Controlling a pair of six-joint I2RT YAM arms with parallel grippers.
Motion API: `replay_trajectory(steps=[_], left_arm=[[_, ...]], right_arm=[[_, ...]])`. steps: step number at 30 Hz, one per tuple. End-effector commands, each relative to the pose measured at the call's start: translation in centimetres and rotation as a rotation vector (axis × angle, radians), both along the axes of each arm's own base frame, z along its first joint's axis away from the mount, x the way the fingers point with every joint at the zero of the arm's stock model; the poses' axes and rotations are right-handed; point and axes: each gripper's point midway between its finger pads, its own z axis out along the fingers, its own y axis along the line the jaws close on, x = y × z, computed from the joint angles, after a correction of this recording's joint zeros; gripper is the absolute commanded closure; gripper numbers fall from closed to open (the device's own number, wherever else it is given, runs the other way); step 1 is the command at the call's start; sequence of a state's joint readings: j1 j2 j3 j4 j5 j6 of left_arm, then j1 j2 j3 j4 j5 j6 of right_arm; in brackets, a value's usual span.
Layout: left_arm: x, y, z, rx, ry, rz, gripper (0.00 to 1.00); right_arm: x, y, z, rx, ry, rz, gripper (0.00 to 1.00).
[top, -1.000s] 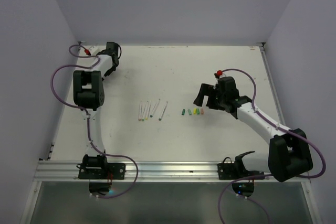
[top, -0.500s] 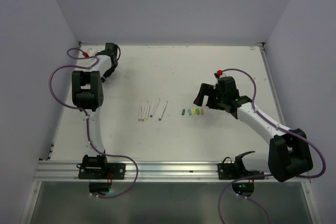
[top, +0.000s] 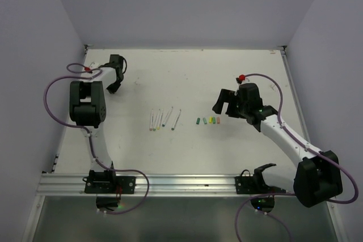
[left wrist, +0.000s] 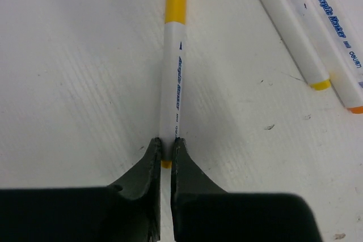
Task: Open the pen caps
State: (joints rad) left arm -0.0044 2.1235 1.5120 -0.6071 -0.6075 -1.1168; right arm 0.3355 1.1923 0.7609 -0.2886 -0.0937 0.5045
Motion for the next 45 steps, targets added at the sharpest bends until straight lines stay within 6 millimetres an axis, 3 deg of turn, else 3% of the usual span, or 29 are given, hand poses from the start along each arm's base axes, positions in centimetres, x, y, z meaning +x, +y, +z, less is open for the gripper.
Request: replay_trajectory(steps=[1,5,8,9,10,11,12,13,14,16,17,18,20,21,22,23,25,26,27,29,34,41,45], left_arm=[[-3.9,-2.0,-4.2,-0.129,0.13,-0.001,1.0],[-5.9,-2.3,-4.2,-0.148,0.154,0.004,1.0],[-7.5,-2.3,-2.8,-0.113,0.133,-0.005,1.0],[-7.4,-2.6,-1.0,-0.098,0.096,-0.04,1.0],[-8.5,-3.3,-1.0,-0.085,0.109,-0.084,1.0],[-7.9,-3.6,1.2,-0.067,0.039,-0.116,1.0],[-8.1,-4.0,2.1,-0.042,0.033,-0.185,1.0],[-9.1,-5.5,2.1,-0.025,0.038,-0.257,1.0],[-8.6,-6.2,4.7,-0.006,-0.057,-0.297,1.0],[-10.0,-8.7,5.8,0.029,-0.077,-0.414,1.0],[-10.2,-9.3,6.9,0.053,-0.117,-0.439,1.0],[-10.5,-10.0,9.3,0.068,-0.182,-0.476,1.0],[-11.6,-12.2,10.4,0.077,-0.228,-0.586,1.0],[-12.2,-12.7,12.4,0.08,-0.283,-0.621,1.0],[-13.2,-13.5,12.2,0.078,-0.286,-0.671,1.0],[-13.4,-14.8,14.4,0.041,-0.388,-0.738,1.0],[-14.8,-15.9,14.2,0.026,-0.423,-0.844,1.0],[-15.3,-17.0,16.1,-0.016,-0.52,-0.901,1.0],[-16.1,-17.4,15.3,-0.021,-0.523,-0.954,1.0],[-17.1,-19.7,17.0,-0.104,-0.645,-1.074,1.0],[-20.8,-25.7,16.9,-0.346,-0.784,-1.391,1.0],[-24.2,-29.4,15.8,-0.529,-0.829,-1.517,1.0],[-25.5,-31.6,15.5,-0.564,-0.816,-1.573,1.0]], right_arm=[[0.4,-0.6,1.7,-0.006,-0.045,-0.034,0.02],[0.0,-0.9,1.2,-0.017,-0.03,-0.042,0.01],[-0.5,-0.9,0.9,-0.025,-0.023,-0.023,0.01],[-0.5,-0.9,0.9,-0.028,-0.019,-0.019,0.02],[-0.7,-0.9,0.6,-0.033,-0.009,-0.014,0.01],[-0.8,-0.9,0.4,-0.036,0.0,-0.009,0.01],[-0.9,-0.8,0.1,-0.035,0.016,-0.004,0.01],[-1.1,-0.8,-0.3,-0.039,0.036,0.003,0.01],[-1.1,-0.6,-0.9,-0.045,0.067,0.013,0.01],[-1.5,-0.1,-1.8,-0.039,0.129,0.038,0.01],[-1.5,0.4,-2.3,-0.031,0.155,0.061,0.01],[-1.6,0.8,-2.4,-0.009,0.168,0.071,0.01],[-2.0,2.0,-2.2,0.068,0.17,0.095,0.01],[-2.2,2.4,-1.6,0.102,0.154,0.102,0.01],[-2.3,3.2,-1.2,0.155,0.14,0.115,0.01],[-2.5,3.7,-0.7,0.187,0.125,0.132,0.01],[-2.6,4.7,1.2,0.26,0.073,0.164,0.01],[-2.8,5.0,1.7,0.283,0.068,0.179,0.01],[-2.8,5.4,2.6,0.305,0.046,0.199,0.01],[-3.1,6.2,3.8,0.356,0.031,0.241,0.02],[-3.0,7.5,6.5,0.415,-0.03,0.28,0.05],[-2.4,9.2,7.1,0.394,-0.034,0.288,0.1],[-2.5,12.0,7.3,0.366,-0.036,0.336,0.12]])
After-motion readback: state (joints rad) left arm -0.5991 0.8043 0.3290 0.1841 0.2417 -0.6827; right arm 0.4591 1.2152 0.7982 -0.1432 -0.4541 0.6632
